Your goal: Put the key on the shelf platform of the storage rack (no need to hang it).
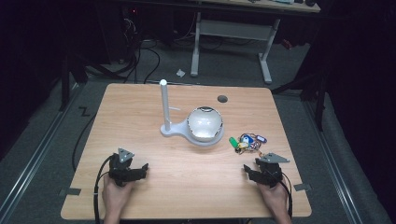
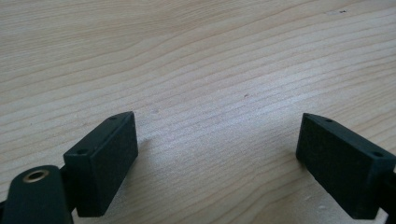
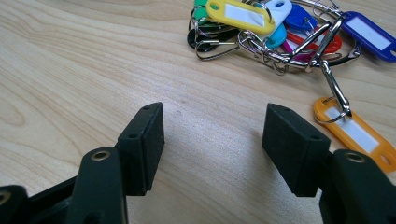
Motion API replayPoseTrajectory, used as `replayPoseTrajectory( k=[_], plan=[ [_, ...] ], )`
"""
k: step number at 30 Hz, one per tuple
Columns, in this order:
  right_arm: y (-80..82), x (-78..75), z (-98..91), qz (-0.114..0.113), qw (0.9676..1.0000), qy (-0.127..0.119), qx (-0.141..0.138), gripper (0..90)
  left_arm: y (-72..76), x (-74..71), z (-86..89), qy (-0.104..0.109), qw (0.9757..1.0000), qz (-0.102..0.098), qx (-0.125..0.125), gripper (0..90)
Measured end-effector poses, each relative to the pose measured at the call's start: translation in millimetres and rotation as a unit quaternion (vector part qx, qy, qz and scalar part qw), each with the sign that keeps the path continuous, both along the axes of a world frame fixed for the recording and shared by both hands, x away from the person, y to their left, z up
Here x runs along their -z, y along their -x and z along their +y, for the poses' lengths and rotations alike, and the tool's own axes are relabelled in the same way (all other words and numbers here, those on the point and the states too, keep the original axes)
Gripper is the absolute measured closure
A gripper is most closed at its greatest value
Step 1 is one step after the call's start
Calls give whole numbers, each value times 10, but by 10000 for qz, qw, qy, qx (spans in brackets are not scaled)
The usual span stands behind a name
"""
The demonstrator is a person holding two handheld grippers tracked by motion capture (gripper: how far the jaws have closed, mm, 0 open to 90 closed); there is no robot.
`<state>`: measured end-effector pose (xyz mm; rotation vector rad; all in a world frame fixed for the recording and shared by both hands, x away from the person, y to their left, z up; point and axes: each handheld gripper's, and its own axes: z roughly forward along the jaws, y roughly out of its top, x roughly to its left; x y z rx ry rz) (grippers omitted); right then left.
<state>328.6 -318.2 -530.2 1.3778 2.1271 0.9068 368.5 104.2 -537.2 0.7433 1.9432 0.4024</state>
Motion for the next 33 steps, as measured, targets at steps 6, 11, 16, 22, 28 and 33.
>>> replayPoseTrajectory(
  k=[6,11,16,22,28,33],
  plan=[
    [-1,0,1,2,10000,-1,1,391,0,0,1,-5,10000,-1,8,130],
    [-1,-1,4,1,10000,5,9,390,1,2,4,-27,10000,-11,37,130],
    [-3,-1,6,-4,10000,14,17,389,1,2,4,-27,10000,-9,36,130],
    [-8,-8,5,28,10000,28,10,399,1,2,5,-30,10000,-12,43,130],
    [-24,-35,4,157,9999,18,20,412,1,3,5,-35,10000,-14,44,130],
    [-25,-49,-1,159,9999,-50,12,418,1,5,7,-49,10000,-27,53,130]
  ],
)
